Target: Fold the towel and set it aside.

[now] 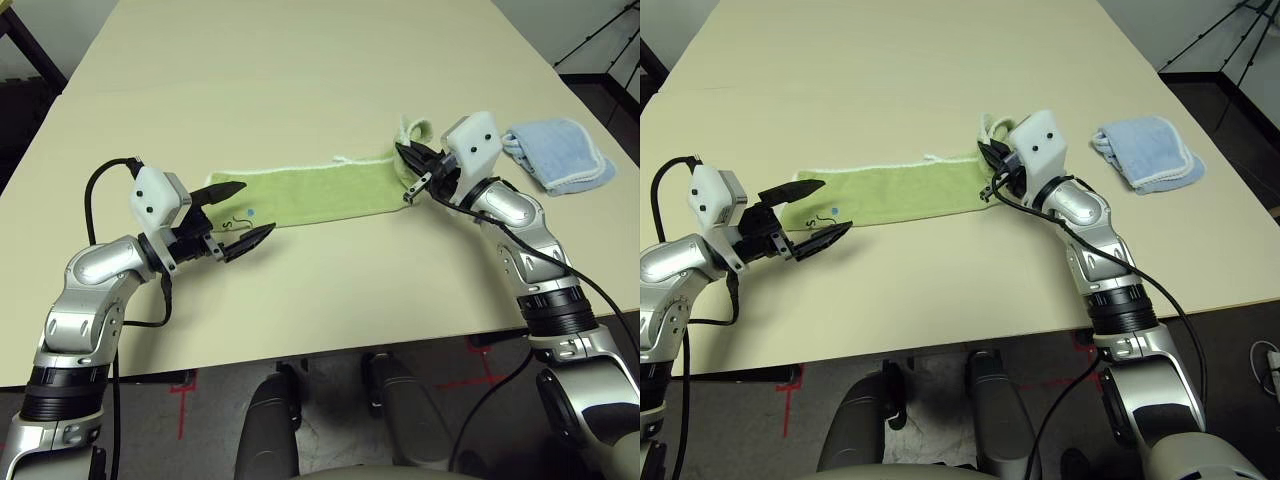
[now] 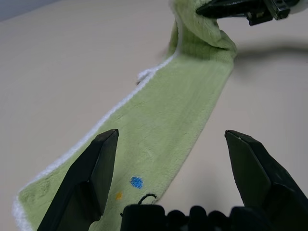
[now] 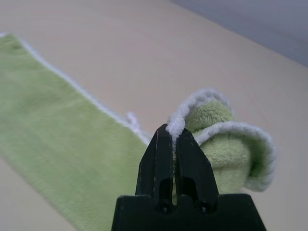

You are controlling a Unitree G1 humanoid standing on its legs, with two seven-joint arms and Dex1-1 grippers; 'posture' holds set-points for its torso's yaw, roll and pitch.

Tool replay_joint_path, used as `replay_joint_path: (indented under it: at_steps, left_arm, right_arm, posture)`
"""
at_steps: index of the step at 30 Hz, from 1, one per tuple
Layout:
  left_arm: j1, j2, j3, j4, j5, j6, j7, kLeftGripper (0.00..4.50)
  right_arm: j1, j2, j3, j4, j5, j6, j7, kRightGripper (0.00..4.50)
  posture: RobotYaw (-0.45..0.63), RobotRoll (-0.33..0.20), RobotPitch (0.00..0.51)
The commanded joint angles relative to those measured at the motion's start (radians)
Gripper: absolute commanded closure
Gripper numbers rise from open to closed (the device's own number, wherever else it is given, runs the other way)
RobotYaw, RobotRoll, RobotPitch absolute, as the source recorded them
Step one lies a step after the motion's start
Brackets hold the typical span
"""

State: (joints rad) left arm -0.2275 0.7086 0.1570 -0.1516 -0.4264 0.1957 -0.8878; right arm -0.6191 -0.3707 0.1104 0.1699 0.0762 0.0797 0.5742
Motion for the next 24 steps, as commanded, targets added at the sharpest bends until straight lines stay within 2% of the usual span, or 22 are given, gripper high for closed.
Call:
replay_joint_path:
  at_steps: [1, 10, 24]
  left_arm:
    - [0.016, 0.0, 0.003, -0.021, 0.013, -0.008, 0.005, 0.0]
    - [0.019, -0.003, -0.001, -0.025, 0.014, -0.008, 0.015, 0.0]
    - [0.029, -0.003, -0.001, -0.023, 0.014, -0.015, 0.026, 0.0]
  right_arm:
    - [-0.009, -0.027, 0.049, 0.019, -0.031, -0.025, 0.073, 4.48]
    - [-0.034, -0.042, 0.08, 0.005, -0.025, 0.046, 0.196, 4.48]
    - [-0.046, -0.01, 0.096, -0.004, -0.021, 0.152, 0.233, 4.48]
  posture:
    - [-0.1, 0.0, 0.175]
    - [-0.09, 0.0, 0.18]
    - [-0.08, 0.0, 0.184]
